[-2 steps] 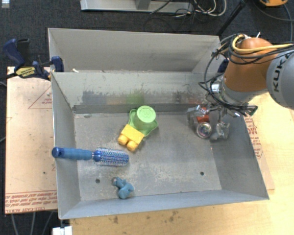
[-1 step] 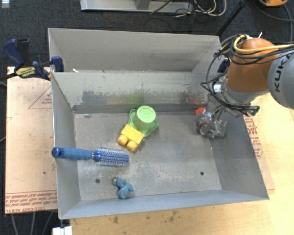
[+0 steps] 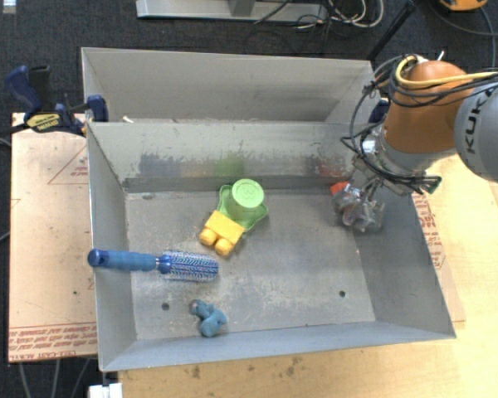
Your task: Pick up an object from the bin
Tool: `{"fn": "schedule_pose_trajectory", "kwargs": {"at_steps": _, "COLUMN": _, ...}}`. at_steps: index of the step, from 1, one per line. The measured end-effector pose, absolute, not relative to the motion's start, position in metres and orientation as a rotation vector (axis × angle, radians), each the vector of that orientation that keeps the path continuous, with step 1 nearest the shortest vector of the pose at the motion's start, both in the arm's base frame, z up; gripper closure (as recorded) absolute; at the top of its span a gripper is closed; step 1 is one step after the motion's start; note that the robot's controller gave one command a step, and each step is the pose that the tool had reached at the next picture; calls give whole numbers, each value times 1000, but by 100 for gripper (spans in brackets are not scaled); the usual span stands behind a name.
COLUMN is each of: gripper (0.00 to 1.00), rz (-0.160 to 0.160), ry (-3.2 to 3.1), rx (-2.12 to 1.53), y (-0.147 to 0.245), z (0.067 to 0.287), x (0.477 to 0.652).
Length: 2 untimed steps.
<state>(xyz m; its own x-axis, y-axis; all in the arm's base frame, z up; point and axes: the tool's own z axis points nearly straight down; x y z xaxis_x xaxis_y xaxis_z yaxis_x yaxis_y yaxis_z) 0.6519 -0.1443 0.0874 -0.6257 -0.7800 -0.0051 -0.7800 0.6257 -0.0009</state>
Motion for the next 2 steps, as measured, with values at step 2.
{"fn": "schedule_pose_trajectory", "kwargs": {"at_steps": 2, "gripper": 100, "rz": -1, "ry": 2829, "rx": -1354, "y": -143, "z": 120, "x": 654}}
